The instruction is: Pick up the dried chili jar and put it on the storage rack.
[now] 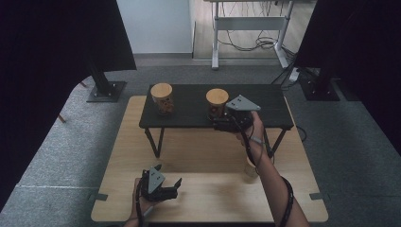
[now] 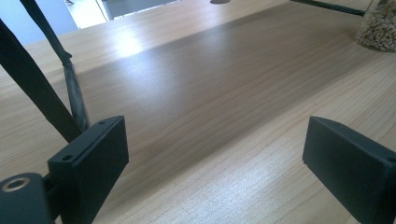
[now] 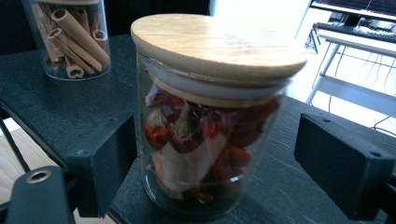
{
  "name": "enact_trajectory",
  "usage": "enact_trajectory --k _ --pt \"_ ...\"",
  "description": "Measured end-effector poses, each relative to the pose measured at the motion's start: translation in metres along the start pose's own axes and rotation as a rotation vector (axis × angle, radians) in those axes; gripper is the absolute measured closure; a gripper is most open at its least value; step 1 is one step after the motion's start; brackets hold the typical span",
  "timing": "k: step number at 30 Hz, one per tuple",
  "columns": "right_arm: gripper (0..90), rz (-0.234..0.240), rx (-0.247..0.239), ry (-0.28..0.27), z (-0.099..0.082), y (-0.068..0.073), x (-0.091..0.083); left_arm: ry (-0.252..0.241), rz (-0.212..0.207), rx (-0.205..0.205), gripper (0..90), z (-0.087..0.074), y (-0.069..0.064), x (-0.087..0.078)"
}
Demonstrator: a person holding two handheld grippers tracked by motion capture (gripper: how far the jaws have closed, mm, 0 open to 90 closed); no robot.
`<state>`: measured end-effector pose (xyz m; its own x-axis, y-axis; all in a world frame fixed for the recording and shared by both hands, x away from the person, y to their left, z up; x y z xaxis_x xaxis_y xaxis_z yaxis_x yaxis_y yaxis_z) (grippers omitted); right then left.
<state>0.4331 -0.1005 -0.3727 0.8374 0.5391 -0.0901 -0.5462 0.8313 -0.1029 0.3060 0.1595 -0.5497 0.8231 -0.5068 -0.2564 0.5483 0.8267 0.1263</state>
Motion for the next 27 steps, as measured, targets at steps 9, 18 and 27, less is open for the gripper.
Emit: enact_trajectory --k 9,18,27 --pt "12.5 0.013 0.003 -0.024 -0.004 0.002 -0.017 0.005 -0.002 0.001 6.4 -0.001 -0.002 0.001" --pt "12.2 0.026 -0.001 -0.032 -0.014 0.004 -0.032 0.007 -0.002 0.003 6.4 -0.001 -0.003 0.001" --pt "12.1 0.017 0.034 -0.045 -0.03 -0.001 -0.051 0.015 -0.005 0.008 6.4 -0.003 -0.004 0.002"
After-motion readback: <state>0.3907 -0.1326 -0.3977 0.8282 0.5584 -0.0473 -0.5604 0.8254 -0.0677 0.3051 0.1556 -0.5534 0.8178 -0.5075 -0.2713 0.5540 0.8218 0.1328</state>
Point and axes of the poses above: each handheld gripper's, and its own axes: x roughly forward along the jaws, z roughly out of its top, y roughly to its left, the point moved 4 cm from there along x, roughly forward along the jaws, and after that the axes turned 11 degrees about -y, right-handed, at the moved point
